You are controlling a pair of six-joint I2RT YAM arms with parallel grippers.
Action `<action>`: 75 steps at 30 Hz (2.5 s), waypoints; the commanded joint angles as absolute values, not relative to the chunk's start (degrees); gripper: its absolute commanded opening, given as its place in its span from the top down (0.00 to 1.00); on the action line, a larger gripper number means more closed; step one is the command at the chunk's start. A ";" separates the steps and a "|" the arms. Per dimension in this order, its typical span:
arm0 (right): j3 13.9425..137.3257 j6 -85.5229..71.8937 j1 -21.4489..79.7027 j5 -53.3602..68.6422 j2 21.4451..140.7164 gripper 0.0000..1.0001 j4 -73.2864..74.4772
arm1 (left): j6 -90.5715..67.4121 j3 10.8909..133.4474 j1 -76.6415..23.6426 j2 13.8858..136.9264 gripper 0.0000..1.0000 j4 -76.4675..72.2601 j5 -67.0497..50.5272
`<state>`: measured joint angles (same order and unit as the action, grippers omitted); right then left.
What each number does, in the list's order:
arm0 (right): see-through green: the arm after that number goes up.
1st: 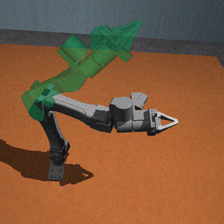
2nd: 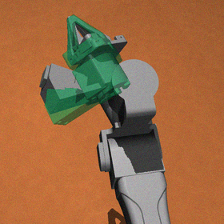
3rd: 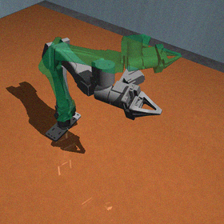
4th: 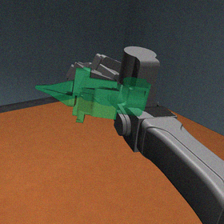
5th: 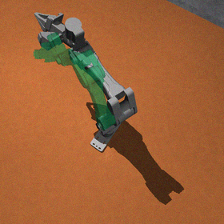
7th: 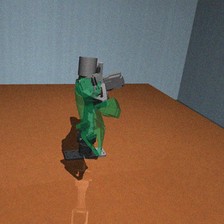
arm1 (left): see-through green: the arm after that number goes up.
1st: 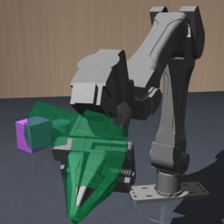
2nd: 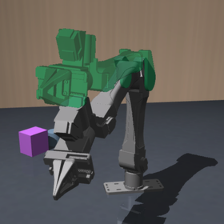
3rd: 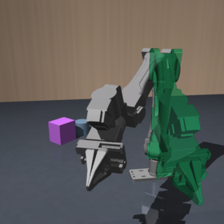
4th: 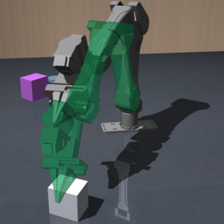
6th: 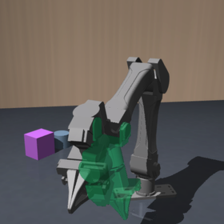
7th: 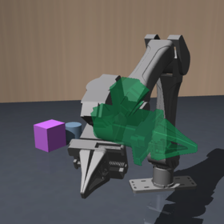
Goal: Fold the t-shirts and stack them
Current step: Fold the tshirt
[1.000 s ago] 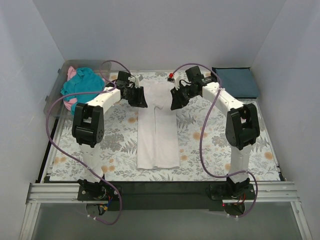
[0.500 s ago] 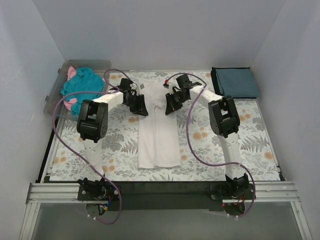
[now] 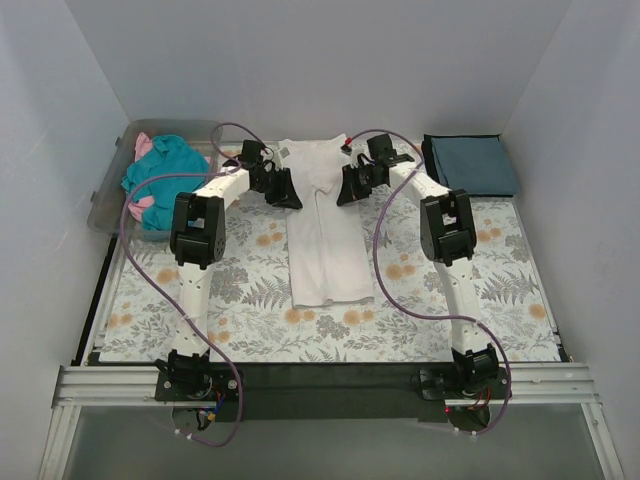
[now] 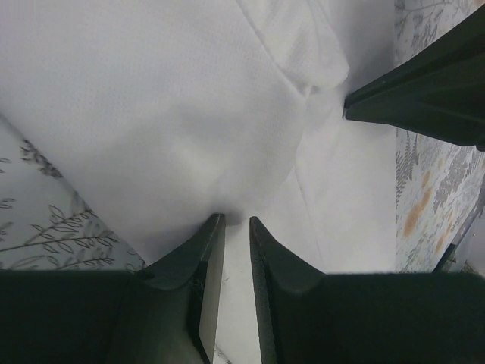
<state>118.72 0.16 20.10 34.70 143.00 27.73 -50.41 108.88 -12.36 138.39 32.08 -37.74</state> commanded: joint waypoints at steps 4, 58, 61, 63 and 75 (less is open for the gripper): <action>123.13 1.40 19.95 31.30 146.96 0.78 26.89 | -48.60 114.08 -10.02 142.12 0.74 35.42 -34.26; 41.05 61.96 45.18 15.91 81.91 0.41 13.63 | 3.96 25.84 -34.98 68.90 0.46 2.91 -25.84; 41.31 61.44 45.18 15.82 84.02 0.39 13.01 | 4.30 25.31 -35.07 70.57 0.47 1.23 -25.49; 41.31 61.00 45.18 16.08 84.81 0.39 13.27 | 4.92 25.05 -35.16 71.71 0.51 1.32 -25.40; 41.22 60.65 44.91 18.37 89.29 0.70 18.46 | 8.26 26.01 -35.33 78.22 0.68 6.23 -23.73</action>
<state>41.89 60.49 44.99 18.15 85.65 13.52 6.22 26.04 -35.03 75.57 1.15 -25.96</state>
